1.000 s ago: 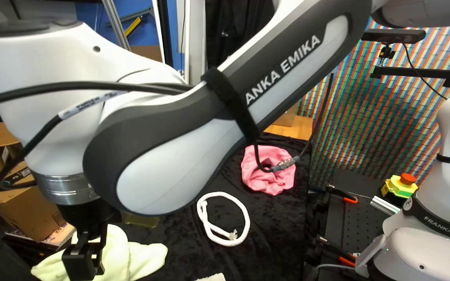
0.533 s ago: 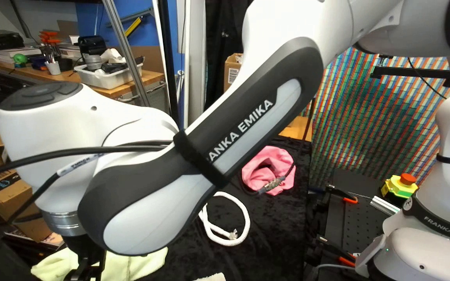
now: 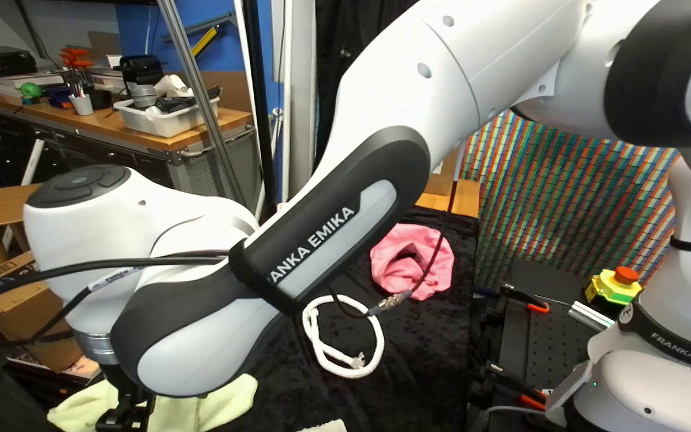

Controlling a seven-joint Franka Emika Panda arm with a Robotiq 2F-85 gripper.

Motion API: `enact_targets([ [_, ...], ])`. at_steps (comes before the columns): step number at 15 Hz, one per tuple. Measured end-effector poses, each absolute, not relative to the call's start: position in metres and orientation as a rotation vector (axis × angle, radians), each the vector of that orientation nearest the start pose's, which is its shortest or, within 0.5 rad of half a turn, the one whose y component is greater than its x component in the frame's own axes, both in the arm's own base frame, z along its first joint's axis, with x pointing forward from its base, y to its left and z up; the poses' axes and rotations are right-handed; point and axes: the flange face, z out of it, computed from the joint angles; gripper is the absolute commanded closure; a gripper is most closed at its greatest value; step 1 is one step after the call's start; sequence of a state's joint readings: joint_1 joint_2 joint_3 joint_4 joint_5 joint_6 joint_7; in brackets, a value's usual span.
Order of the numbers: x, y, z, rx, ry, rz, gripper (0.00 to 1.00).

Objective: Stack up all the objects on the table

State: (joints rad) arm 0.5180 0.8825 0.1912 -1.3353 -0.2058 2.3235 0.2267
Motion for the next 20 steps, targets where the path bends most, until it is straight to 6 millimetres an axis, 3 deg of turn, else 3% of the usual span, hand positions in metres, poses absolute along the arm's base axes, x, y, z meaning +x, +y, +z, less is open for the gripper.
enact_targets([
  [5,0.61,0.451,0.186,-3.004,-0.757,-0.159,0.0],
  [10,0.619,0.448,0.173,-3.007,-0.713,-0.155,0.0],
  [11,0.621,0.448,0.172,-3.008,-0.708,-0.157,0.16],
  [13,0.623,0.447,0.17,-3.011,-0.698,-0.162,0.34],
  [20,0.632,0.441,0.168,-3.025,-0.675,-0.17,0.87],
])
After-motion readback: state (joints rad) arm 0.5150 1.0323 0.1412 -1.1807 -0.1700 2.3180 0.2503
